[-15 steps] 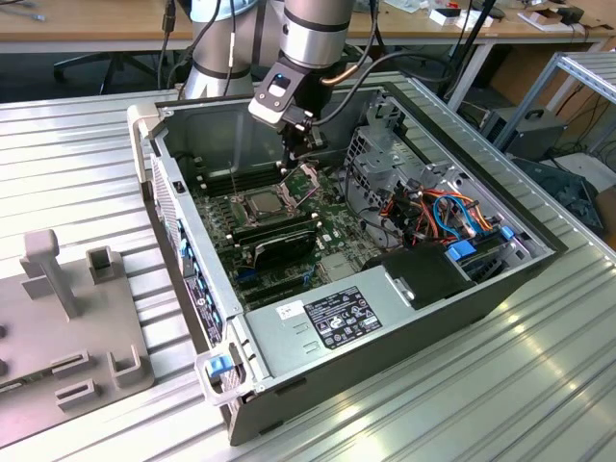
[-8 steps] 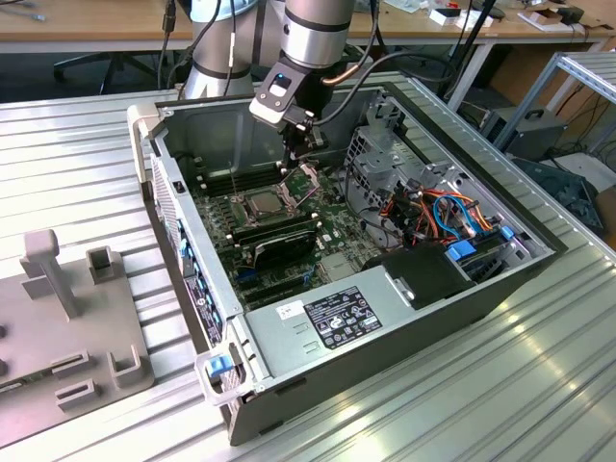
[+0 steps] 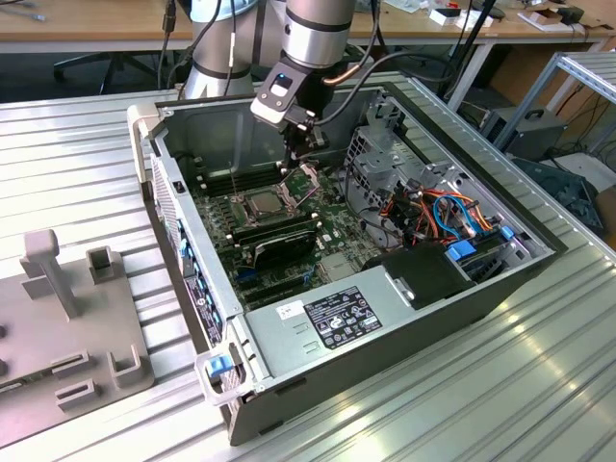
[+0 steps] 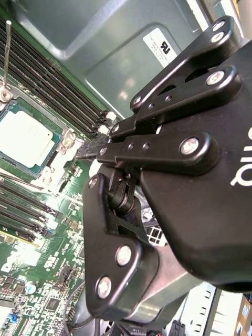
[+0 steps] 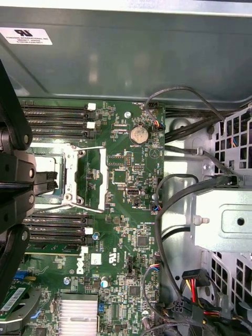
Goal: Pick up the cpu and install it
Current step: 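Close the cpu cover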
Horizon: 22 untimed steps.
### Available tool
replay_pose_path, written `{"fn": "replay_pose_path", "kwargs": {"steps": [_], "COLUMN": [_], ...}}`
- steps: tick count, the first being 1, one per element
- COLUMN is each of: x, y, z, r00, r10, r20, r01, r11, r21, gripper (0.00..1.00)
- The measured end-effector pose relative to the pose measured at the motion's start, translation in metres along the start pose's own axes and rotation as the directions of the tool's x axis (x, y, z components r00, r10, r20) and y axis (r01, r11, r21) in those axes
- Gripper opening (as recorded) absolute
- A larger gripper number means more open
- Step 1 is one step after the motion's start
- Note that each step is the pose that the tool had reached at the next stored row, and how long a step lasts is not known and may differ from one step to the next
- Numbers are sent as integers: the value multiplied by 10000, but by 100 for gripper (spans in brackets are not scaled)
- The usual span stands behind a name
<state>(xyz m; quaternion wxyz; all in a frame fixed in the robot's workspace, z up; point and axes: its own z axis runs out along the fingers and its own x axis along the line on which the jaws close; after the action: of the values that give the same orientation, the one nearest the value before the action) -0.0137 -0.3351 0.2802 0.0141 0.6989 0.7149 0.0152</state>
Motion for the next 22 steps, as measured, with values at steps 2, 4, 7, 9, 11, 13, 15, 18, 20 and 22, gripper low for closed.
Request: {"fn": "replay_pose_path", "kwargs": {"steps": [2,4,7,9,11,13,15,18,20,22], "x": [0,-1,-1,-2,-2,-3,-4,-7,-8,-10], "y": [16,31,58,71,88,118,153,311,373,463], "z": [1,1,2,3,4,5,6,14,18,22], "r00": [10000,10000,10000,10000,10000,10000,10000,10000,10000,10000], "r10": [-1,0,0,0,1,0,1,1,0,0], "r20": [0,0,0,0,0,1,1,0,-1,0], "r01": [1,0,0,0,-1,0,-1,-1,0,0], "r11": [10000,10000,10000,10000,10000,10000,10000,10000,10000,10000], "r21": [0,0,0,0,0,0,-1,0,-1,0], "gripper": [11,11,11,11,11,11,11,11,11,11]}}
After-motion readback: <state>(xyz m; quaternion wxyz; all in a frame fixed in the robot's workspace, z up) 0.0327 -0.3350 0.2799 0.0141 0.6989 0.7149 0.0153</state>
